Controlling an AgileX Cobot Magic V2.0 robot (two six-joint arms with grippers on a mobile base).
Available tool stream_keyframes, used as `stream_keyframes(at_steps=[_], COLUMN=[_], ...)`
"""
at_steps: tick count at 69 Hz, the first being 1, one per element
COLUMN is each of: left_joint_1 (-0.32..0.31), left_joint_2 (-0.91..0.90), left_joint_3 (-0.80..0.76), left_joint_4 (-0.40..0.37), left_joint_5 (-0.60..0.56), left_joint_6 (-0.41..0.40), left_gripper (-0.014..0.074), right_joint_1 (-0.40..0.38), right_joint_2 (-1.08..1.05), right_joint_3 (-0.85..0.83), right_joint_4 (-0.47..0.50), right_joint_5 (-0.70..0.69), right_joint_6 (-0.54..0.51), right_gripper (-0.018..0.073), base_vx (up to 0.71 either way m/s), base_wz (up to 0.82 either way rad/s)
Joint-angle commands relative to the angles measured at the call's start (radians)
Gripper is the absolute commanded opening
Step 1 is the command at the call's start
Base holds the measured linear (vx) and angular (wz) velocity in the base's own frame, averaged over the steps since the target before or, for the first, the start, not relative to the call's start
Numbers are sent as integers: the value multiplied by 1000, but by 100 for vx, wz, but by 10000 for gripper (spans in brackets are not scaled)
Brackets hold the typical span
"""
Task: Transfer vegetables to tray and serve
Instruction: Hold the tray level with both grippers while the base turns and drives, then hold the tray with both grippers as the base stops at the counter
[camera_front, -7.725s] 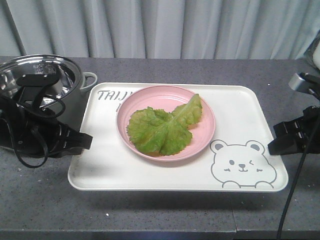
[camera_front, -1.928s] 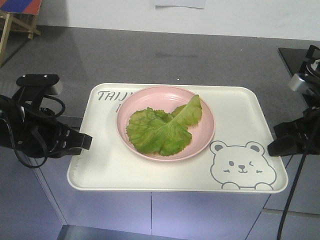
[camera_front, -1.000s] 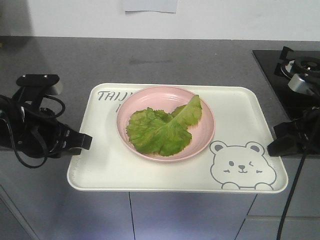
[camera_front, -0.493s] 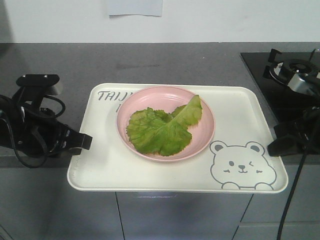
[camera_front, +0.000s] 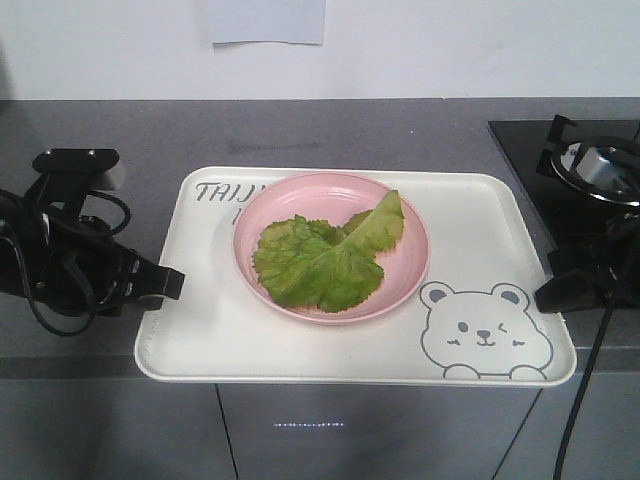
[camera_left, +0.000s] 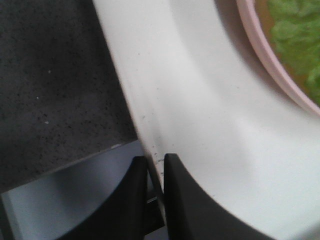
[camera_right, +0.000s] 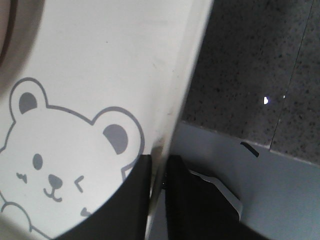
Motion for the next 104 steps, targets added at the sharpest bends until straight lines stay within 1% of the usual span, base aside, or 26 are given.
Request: stream_keyframes(at_steps=[1,104], left_joint_1=[-19,-19], left_joint_2=[-35,-35], left_joint_3=[-32,-32], left_joint_4=[-69,-69], left_joint_5=[-73,-73], left_joint_6=[22,22], left_gripper=[-6,-6], right_joint_1=[15,15], right_joint_2=[-38,-38], right_joint_3=[-26,-26], right_joint_4=[116,116], right_joint_5=[63,63], right_joint_6=[-46,-46], right_gripper=[-3,-3], base_vx=[13,8], base_wz=[4,3])
